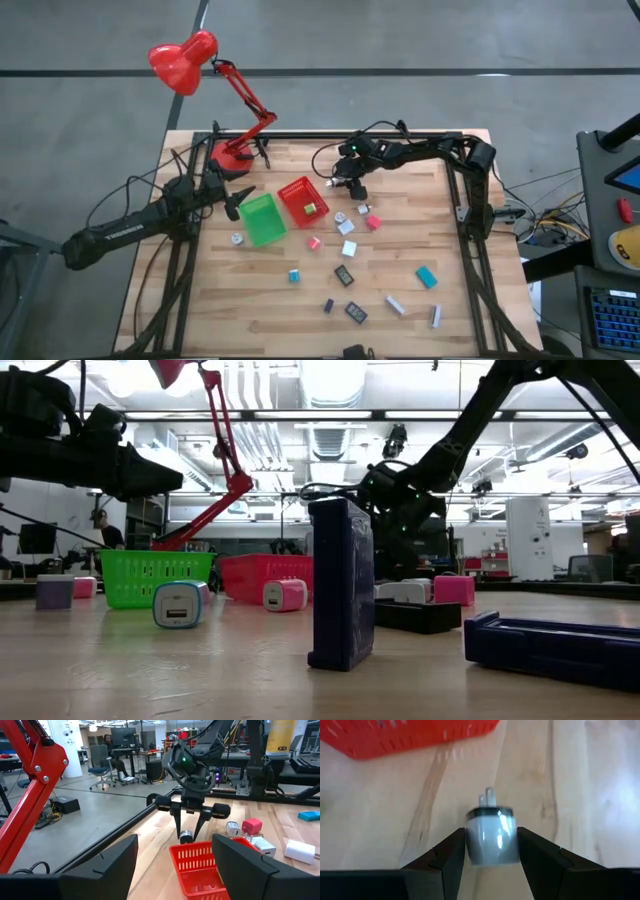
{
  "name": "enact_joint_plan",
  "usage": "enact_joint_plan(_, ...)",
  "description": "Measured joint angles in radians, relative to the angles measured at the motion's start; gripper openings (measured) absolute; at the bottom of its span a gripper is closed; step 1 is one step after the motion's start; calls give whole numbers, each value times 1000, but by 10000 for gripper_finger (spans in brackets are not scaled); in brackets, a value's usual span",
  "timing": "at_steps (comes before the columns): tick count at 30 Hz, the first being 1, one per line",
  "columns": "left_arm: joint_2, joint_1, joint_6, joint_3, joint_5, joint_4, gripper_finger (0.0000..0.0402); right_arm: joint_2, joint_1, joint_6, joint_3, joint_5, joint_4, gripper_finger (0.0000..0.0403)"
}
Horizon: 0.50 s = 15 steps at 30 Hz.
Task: Pick & Place Office items
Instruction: Put the top white black charger adapter into the red bin
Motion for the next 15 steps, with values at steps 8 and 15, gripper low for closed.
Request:
enact_joint_plan(8,2,0,0,0,0,-1,257,-5,1,12,20,-5,-41,152)
enact_joint_plan(15,2,0,0,0,0,0,257,-7,1,23,23,-10,-61,122)
